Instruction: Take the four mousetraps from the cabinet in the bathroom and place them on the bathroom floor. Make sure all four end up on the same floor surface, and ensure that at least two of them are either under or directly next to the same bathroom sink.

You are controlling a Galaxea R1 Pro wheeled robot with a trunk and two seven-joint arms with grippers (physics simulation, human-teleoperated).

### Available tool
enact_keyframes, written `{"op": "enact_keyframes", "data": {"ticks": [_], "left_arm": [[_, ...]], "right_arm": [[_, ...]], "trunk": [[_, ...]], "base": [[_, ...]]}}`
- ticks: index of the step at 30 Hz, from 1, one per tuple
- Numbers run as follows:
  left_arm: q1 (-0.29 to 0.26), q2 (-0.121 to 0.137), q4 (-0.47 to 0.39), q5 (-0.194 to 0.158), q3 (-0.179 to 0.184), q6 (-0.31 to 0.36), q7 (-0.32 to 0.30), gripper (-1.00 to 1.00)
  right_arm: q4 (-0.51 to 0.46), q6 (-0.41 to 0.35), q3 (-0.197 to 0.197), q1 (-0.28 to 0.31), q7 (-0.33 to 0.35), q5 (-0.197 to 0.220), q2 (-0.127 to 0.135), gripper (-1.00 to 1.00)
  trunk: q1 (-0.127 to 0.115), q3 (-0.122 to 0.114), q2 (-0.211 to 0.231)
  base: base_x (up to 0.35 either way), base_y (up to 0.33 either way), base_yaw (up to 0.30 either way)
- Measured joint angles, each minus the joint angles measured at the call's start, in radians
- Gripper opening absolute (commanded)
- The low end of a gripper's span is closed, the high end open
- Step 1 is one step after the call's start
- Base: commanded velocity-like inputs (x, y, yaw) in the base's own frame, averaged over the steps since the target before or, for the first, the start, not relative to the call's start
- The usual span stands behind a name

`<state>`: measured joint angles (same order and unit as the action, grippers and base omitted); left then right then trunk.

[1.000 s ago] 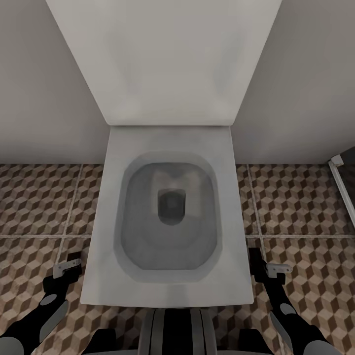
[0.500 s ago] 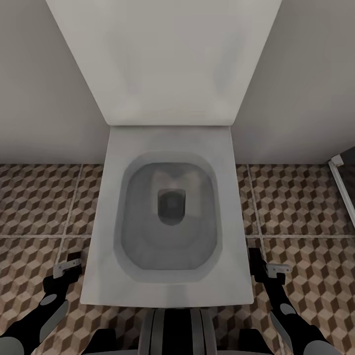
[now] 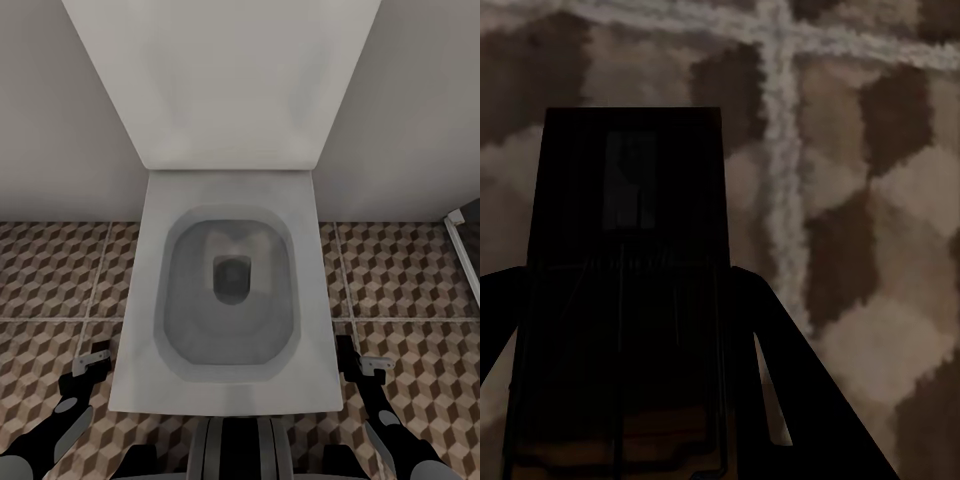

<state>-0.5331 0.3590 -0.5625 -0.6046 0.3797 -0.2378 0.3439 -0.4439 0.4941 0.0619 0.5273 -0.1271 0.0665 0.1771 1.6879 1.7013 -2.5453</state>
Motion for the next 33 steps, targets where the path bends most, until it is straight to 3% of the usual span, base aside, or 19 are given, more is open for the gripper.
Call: {"op": "enact_keyframes", "data": {"ticks": [12, 19, 33], "left_arm": [[0.0, 0.002, 0.0, 0.0, 0.0, -0.007, 0.002, -1.0], [0.0, 0.003, 0.001, -0.001, -0.003, -0.048, 0.003, -1.0], [0.0, 0.003, 0.0, -0.001, -0.003, -0.054, 0.004, -1.0]], "right_arm": [[0.0, 0.004, 0.0, 0.0, 0.0, 0.0, -0.001, -1.0], [0.008, 0.12, 0.001, 0.0, 0.001, 0.005, -0.001, -1.0], [0.012, 0.146, 0.002, 0.0, 0.001, 0.01, -0.001, -1.0]], "trunk": [[0.0, 0.0, 0.0], [0.0, 0.0, 0.0], [0.002, 0.015, -0.001]], "base": [[0.0, 0.0, 0.0], [0.0, 0.0, 0.0], [0.0, 0.0, 0.0]]}}
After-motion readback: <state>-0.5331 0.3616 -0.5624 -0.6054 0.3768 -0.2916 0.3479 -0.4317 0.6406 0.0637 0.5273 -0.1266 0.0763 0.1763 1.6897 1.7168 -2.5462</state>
